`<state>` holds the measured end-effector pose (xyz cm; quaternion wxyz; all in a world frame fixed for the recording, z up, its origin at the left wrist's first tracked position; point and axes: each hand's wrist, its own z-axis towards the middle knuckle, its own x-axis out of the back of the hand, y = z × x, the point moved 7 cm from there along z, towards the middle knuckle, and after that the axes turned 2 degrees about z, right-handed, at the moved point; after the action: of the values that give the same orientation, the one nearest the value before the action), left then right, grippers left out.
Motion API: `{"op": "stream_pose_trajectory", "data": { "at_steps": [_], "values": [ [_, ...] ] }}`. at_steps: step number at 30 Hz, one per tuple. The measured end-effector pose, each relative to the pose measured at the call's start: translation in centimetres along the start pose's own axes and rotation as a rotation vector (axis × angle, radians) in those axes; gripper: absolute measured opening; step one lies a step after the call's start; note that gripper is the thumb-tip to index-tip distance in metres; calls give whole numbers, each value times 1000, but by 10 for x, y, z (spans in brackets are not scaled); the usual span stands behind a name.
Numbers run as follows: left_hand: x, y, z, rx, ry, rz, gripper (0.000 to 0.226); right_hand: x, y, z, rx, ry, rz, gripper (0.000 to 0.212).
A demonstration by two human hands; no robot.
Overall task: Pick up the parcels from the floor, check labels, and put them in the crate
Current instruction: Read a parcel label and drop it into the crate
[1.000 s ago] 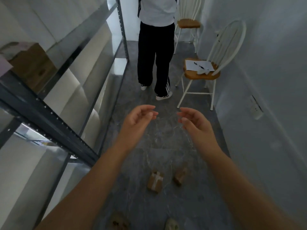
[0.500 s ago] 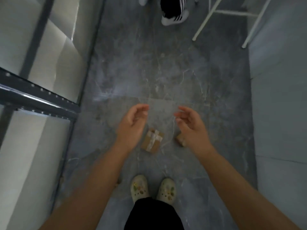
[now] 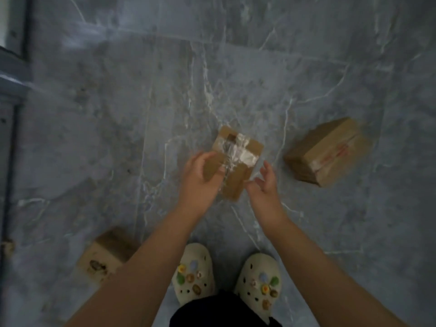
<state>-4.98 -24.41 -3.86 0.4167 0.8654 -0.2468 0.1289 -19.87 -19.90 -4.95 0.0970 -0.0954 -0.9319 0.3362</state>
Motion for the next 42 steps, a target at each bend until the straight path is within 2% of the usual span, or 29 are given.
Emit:
{"op": "stream_pose_trajectory", "data": {
  "at_steps": [2,4,8,12,16,21,25,29,32,35,37,42],
  "values": [
    [-16,-18,8,80,-17,-27,82,-8,26,12,-56,-42,45,71],
    [-27,-22,8,141,-38,-42,113,-13,36,14,-62,-93,78,71],
    [-20,-1,-9,234,-11,22,131,-9,3,-13,44,-145,91,65],
    [20,59,-51,263,15,-84,152,10,-80,-79,200,-170,148,66],
    [72,157,-112,167,57,-197,146,32,-189,-170,368,-182,179,67],
    [143,308,-195,-36,79,-295,134,55,-335,-287,611,-155,37,62],
    [209,417,-259,-179,143,-329,131,76,-442,-373,730,-136,95,64],
    [274,511,-334,-368,186,-350,131,98,-524,-452,832,-59,33,68],
    [315,559,-387,-483,197,-337,133,108,-564,-500,828,-43,11,80],
    [344,592,-437,-577,207,-278,134,108,-600,-547,870,-151,49,84],
    [356,609,-468,-630,252,-205,133,104,-621,-576,918,-227,60,94],
    [385,640,-530,-827,364,-163,124,113,-655,-624,920,-179,137,121]
  ]
}}
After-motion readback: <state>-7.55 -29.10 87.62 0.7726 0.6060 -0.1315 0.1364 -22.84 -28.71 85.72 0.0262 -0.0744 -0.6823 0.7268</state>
